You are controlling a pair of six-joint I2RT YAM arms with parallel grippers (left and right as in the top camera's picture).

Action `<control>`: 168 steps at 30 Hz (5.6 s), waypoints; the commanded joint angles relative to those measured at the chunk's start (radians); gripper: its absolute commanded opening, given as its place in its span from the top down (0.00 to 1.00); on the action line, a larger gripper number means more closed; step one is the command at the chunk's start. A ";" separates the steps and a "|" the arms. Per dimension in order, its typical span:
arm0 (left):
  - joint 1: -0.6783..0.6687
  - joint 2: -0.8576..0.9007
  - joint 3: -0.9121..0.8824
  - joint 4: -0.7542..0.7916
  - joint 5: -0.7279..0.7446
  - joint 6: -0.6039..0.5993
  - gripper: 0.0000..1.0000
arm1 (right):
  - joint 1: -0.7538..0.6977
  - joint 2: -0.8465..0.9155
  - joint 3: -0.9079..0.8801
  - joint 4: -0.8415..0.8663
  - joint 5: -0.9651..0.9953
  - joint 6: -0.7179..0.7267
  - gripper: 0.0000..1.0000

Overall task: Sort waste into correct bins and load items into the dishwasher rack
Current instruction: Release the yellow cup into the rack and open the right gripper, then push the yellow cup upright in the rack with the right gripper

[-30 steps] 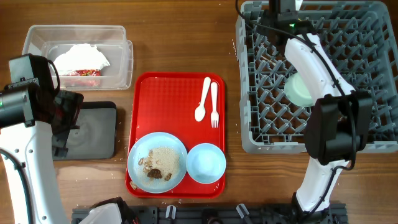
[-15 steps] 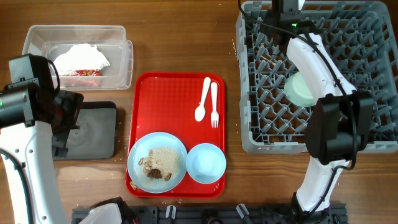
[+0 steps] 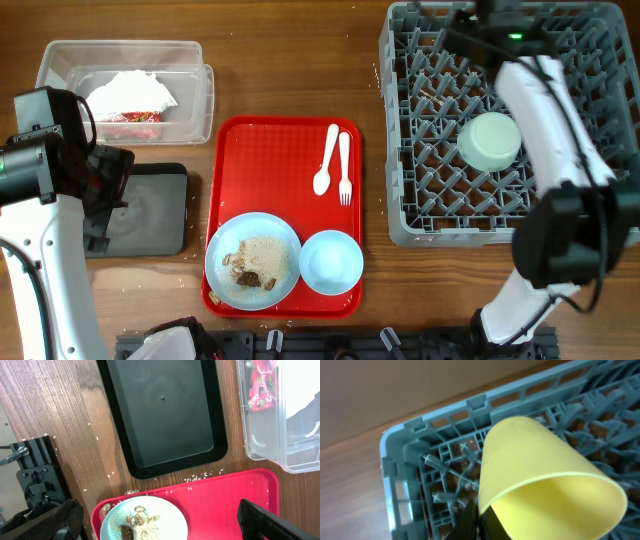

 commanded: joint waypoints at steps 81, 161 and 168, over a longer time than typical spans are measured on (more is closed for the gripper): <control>0.004 -0.005 -0.003 -0.002 -0.016 -0.016 0.00 | -0.050 -0.037 -0.055 -0.222 0.063 -0.017 0.92; 0.004 -0.005 -0.003 -0.002 -0.016 -0.016 0.00 | -0.029 -0.128 -0.057 -0.443 -0.483 -0.388 0.81; 0.004 -0.005 -0.003 -0.002 -0.016 -0.016 0.00 | 0.076 -0.118 -0.159 -0.433 -0.441 -0.473 0.52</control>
